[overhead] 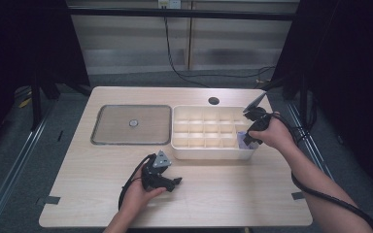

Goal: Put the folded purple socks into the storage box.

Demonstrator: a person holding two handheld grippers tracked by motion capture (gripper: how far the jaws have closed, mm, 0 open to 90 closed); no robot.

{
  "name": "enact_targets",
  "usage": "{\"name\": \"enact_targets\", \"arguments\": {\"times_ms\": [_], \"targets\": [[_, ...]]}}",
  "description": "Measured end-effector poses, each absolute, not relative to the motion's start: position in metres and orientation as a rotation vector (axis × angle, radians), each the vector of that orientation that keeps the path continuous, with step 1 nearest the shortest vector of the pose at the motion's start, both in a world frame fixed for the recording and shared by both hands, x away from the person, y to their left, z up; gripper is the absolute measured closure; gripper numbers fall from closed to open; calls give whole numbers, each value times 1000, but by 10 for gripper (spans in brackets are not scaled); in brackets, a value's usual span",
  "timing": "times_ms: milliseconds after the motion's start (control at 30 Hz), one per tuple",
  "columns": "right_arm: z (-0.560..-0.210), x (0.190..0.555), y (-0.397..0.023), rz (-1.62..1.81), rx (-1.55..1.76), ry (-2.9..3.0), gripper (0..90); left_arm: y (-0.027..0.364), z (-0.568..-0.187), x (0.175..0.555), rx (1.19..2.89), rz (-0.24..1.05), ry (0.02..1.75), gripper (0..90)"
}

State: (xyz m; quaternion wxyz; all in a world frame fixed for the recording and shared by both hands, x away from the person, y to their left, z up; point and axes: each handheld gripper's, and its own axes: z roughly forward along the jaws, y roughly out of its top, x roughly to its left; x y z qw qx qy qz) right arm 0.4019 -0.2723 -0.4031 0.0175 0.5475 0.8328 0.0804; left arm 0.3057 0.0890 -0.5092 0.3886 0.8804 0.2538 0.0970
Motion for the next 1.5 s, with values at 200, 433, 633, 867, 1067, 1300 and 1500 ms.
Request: {"name": "enact_targets", "arguments": {"times_ms": [200,433,633,867,1067,1300,1500], "targets": [[-392,404,-272,265,1703,2588,636,89,-509,306,2239,245,646,189],[-381,409,-269,258,1682,2593,644,89,-509,306,2243,243,646,188],[-376,415,-265,243,1678,2596,647,89,-509,306,2243,244,645,188],[-375,421,-261,228,1687,2616,673,89,-509,306,2244,244,644,188],[-374,427,-258,219,1699,2622,716,89,-509,306,2244,243,642,188],[-379,431,-258,220,1742,2624,834,89,-509,306,2237,243,649,188],[-381,433,-257,225,1744,2625,898,89,-509,306,2237,243,648,188]]}}
